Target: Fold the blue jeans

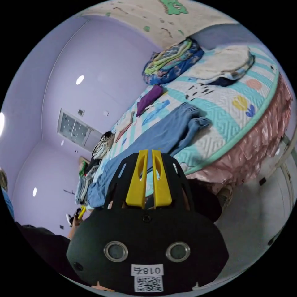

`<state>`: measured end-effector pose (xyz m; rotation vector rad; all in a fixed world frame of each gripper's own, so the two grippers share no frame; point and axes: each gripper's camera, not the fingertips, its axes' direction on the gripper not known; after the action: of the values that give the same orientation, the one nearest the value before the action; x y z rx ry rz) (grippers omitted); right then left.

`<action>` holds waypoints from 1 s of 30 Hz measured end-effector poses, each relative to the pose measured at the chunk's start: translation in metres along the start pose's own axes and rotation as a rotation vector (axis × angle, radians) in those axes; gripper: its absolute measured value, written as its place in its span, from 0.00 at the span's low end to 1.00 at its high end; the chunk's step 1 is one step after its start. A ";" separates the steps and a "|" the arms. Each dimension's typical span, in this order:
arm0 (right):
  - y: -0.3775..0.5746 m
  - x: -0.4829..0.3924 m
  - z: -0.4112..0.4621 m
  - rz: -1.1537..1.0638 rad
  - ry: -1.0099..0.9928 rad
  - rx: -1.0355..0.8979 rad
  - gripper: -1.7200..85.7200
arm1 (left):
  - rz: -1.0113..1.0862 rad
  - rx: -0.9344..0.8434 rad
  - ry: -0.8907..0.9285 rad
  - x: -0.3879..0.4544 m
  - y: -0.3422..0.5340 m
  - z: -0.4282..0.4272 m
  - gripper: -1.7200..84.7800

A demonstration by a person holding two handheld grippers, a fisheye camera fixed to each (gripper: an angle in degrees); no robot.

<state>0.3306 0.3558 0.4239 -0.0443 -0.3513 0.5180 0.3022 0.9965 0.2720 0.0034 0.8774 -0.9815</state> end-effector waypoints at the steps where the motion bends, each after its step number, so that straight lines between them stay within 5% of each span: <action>1: 0.004 -0.015 0.006 -0.053 0.012 -0.032 0.03 | 0.051 -0.028 -0.064 0.012 -0.002 0.006 0.09; 7: 0.020 -0.072 0.015 -0.227 0.064 -0.110 0.02 | 0.653 -0.153 -0.535 0.115 0.010 0.053 0.11; 15: 0.045 -0.098 0.025 -0.251 0.052 -0.162 0.02 | 0.246 -0.215 -0.248 0.077 -0.029 0.074 0.16; 30: 0.064 -0.126 -0.001 -0.344 0.203 -0.163 0.02 | 0.203 -0.138 -0.290 0.094 -0.062 0.066 0.01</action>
<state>0.1985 0.3499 0.3751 -0.1896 -0.1952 0.1411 0.3236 0.8683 0.2777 -0.1610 0.6610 -0.7094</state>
